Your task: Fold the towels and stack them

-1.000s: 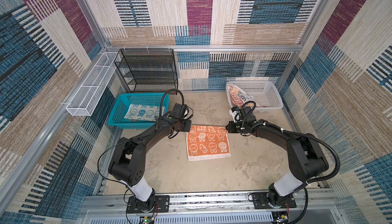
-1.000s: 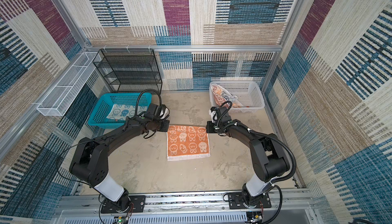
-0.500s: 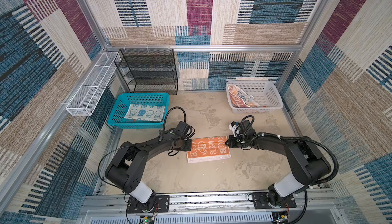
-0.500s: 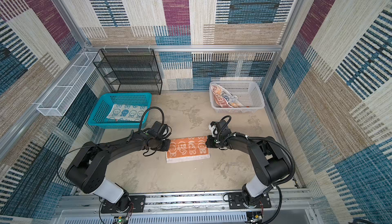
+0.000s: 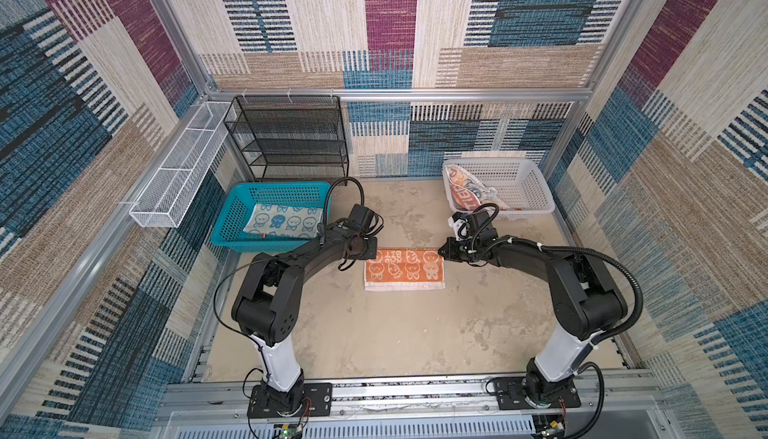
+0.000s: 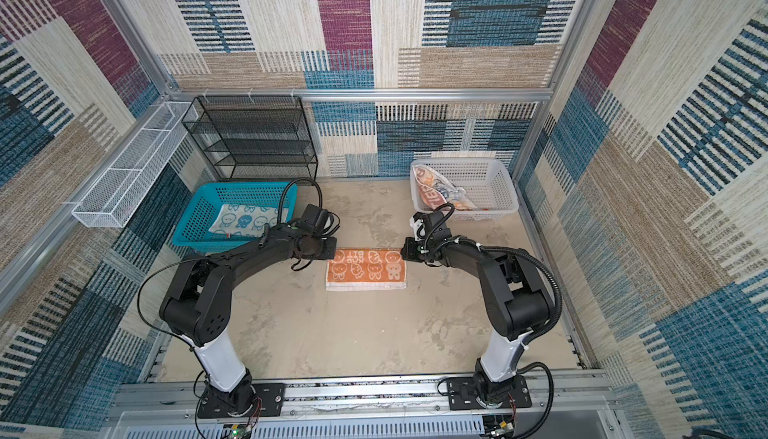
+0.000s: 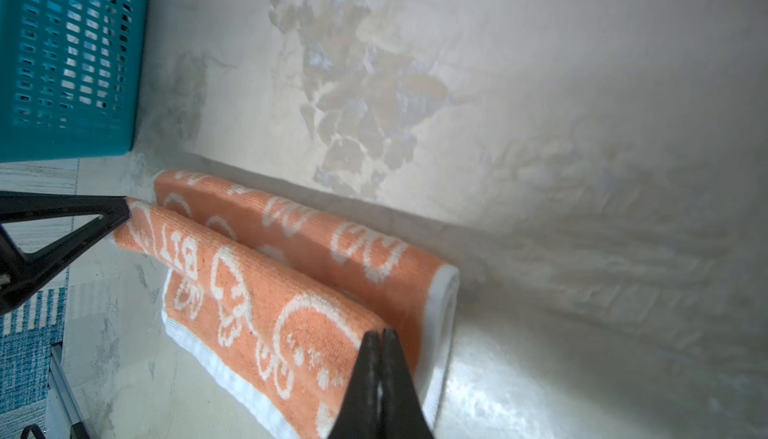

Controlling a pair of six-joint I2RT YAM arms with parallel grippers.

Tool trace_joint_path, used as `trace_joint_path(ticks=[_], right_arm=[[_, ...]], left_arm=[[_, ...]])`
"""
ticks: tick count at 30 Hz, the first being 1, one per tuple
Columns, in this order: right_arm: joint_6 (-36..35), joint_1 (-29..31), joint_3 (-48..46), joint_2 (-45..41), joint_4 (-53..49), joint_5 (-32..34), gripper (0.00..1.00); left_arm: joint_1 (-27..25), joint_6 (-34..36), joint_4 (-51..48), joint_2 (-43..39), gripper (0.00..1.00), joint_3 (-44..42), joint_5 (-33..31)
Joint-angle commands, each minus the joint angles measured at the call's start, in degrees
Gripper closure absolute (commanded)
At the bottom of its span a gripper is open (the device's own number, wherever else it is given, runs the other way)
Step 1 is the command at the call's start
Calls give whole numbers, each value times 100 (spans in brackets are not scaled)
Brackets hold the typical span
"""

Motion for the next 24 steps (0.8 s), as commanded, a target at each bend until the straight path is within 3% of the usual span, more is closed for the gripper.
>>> trace_joint_path(ticks=[1,10,18,24], right_arm=[[-89,-2,-7,-229,-284,105,100],[152,171,-1033,-830,41,87,100],[325,281,-1395,-544,469,-71,100],[282,290,-1284,-430,425,-18,97]], left_arm=[[1,192,-271,-233,100,-5,-110],[-146,-127,207,-1020,100,-1192,272],[-246,-222,526,-969,100,-1817,279],[-246,-182,581,-856,100,-1795,351]])
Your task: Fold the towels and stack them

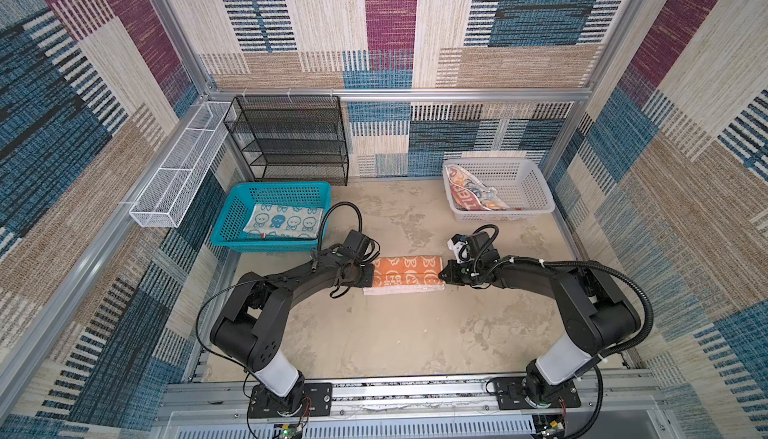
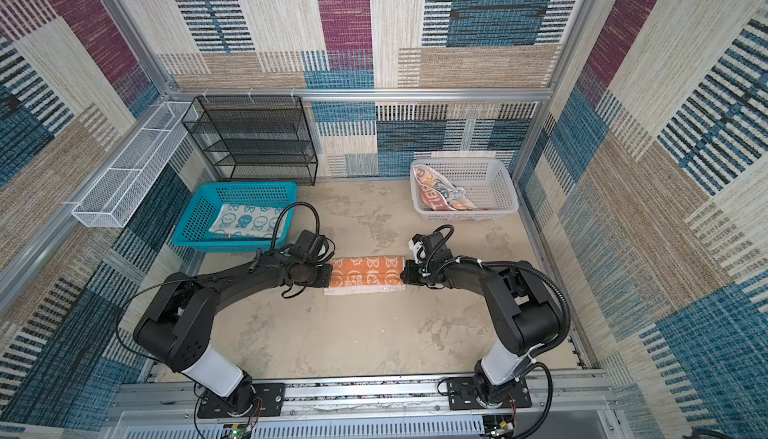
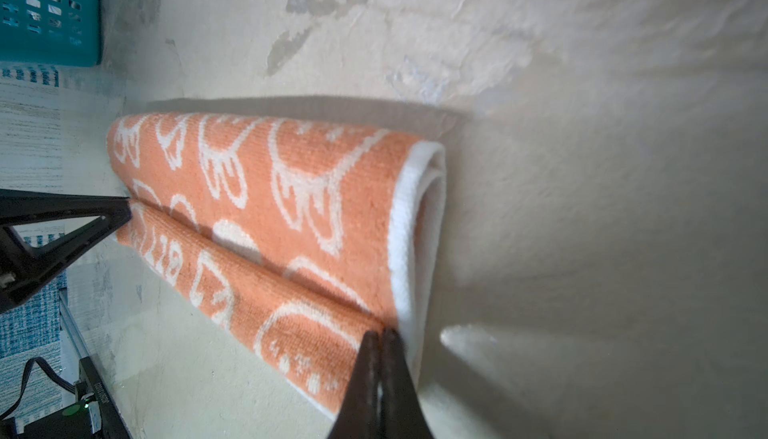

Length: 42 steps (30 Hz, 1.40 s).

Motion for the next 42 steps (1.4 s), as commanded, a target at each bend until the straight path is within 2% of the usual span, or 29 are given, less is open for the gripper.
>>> trace_joint_path(ticks=[1,4,9,12,14,16,21,24,27,34,39,42], right_arm=[[44,1,67,55,65,98,95],[4,2,148,50,7,102,82],[-60,23,292,-319,-226,142,50],[-67,46,362,-700,-397,177,30],[-25,66,403,-897,-432,127,21],[51,99,448,-986,-407,1,13],[357,192,223,-900,192,-618,0],[560,268,-45,-737,634,-1002,1],[605,267,-286,-561,862,-1067,1],[437,258,-462,-238,706,-652,1],[295,256,-248,-533,466,-574,1],[96,253,84,-830,25,-273,1]], left_arm=[[5,-6,81,40,100,61,31],[-1,27,80,-59,80,106,102],[-44,-39,27,-565,39,95,173],[-79,-133,-18,-954,20,89,258],[-88,-239,51,-1151,7,103,410],[-89,-428,205,-1228,1,121,638],[-89,-1249,1156,-1058,1,-186,1478],[-135,-1663,1690,-829,1,-537,1816],[-219,-1669,1738,-740,1,-787,1734],[-224,-1400,1416,-677,1,-1119,1416],[-208,-955,608,-834,1,-567,1016],[-212,-720,123,-1116,1,-139,668]])
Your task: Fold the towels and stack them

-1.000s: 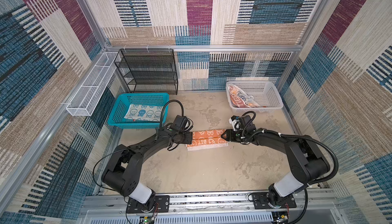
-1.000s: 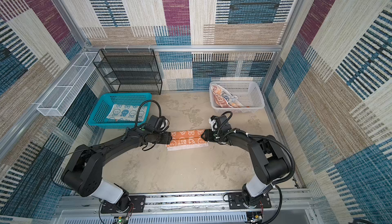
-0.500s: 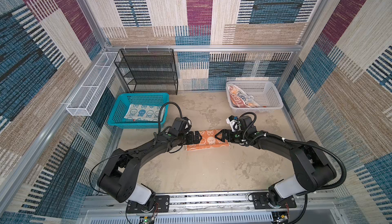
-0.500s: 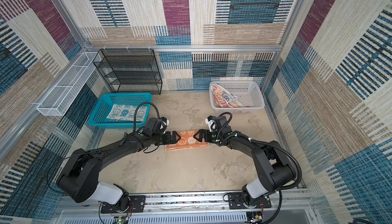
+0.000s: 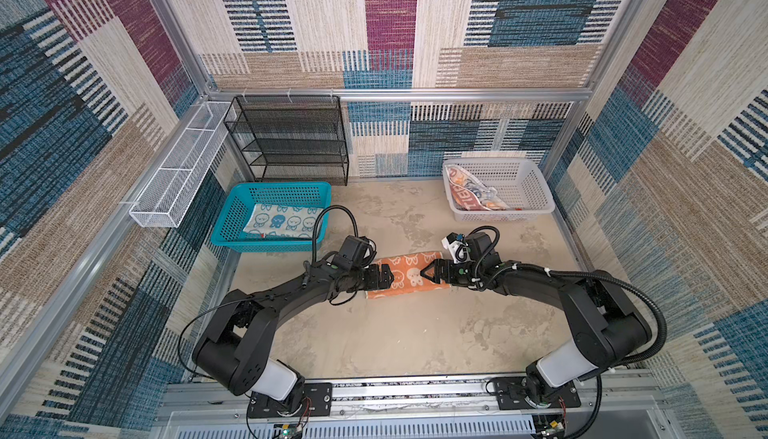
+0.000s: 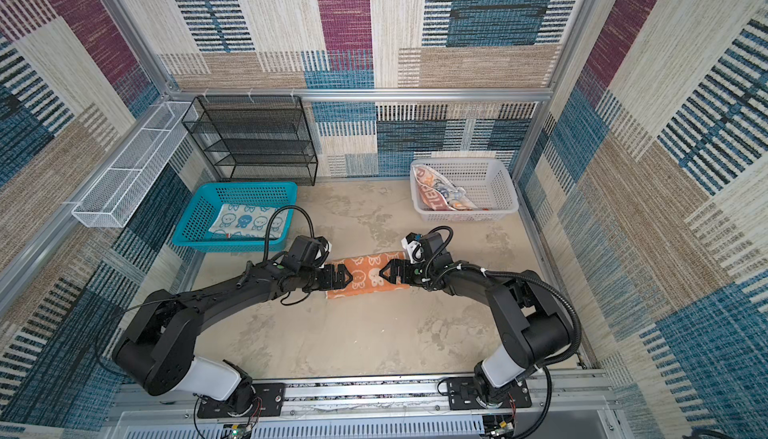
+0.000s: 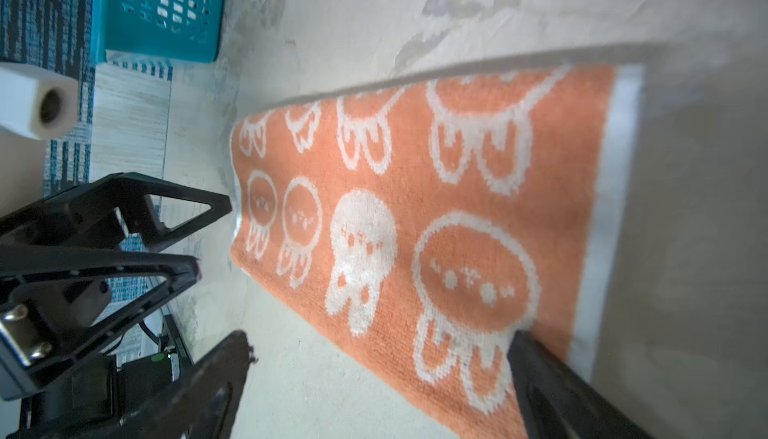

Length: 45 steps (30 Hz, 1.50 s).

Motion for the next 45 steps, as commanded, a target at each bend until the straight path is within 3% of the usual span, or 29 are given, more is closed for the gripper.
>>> trace_joint_path(ticks=[1,4,8,18,24,27,31,37,40,45], right_arm=[[-293,-28,316,-257,-461,433,1],[-492,-152,559,-177,-792,772,1],[-669,-184,815,188,-1083,1127,1],[-739,-49,752,774,-844,1011,1],[-498,91,502,793,-499,737,1],[-419,141,425,793,-405,694,1],[-311,176,365,793,-273,561,1],[-279,247,346,820,-228,567,1],[-258,255,320,794,-219,561,1],[-244,281,290,743,-197,548,1]], left_arm=[[-2,491,-687,-286,1,379,-621],[36,551,-903,-301,1,399,-1098],[119,698,-1398,382,1,620,-943],[119,720,-845,1098,0,579,-227],[123,799,-767,1453,5,703,-79],[119,797,-683,1514,12,693,70],[119,802,-587,1599,29,656,148],[93,805,-432,1819,57,669,136],[93,766,-361,1912,85,731,154],[97,756,-380,2012,100,889,91]])
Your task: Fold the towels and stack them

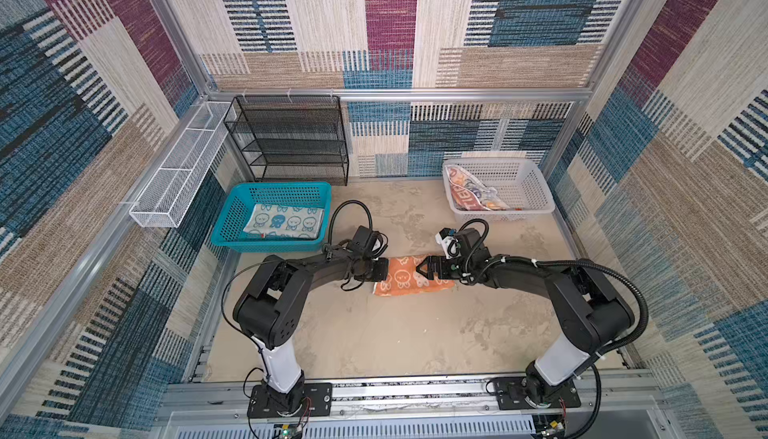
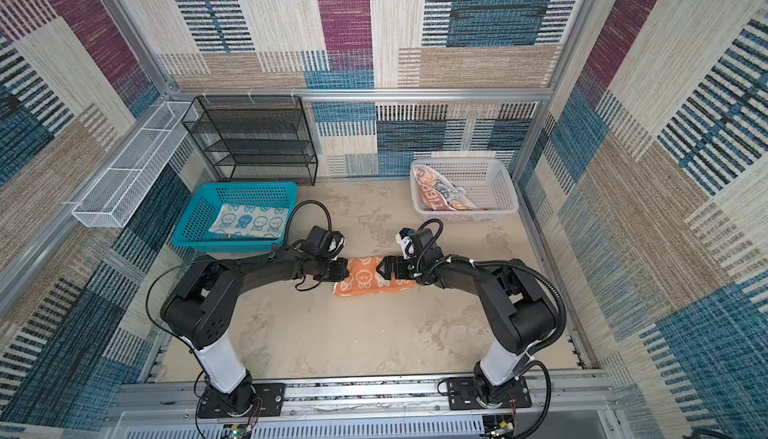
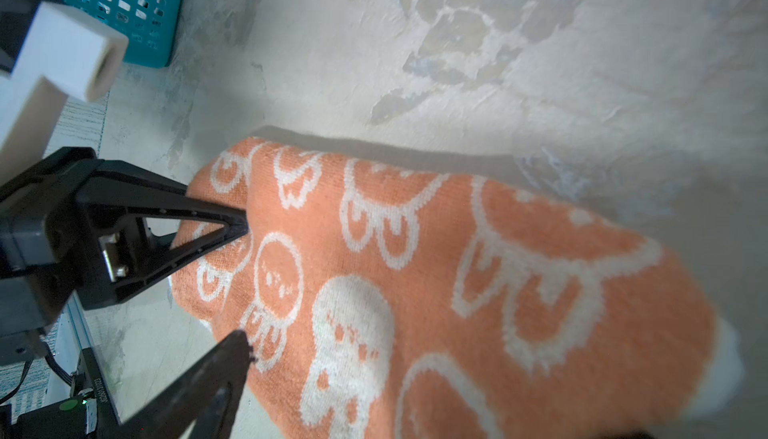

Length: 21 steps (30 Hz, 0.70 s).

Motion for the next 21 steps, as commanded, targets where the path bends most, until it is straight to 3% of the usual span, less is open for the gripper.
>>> trace_joint_path(ticks=[1,13,21], right_arm=[[140,24,-52,-1,-398,-105,1],[165,81,-94,-108,-345,-141,1],[-5,80,327,-82,-603,16,1]], left_arm=[[-8,-45,-627,98,100,48,-187],[1,310,-1596,-238,100,818,-809],[1,825,-3106,-41,100,2090,-1747]])
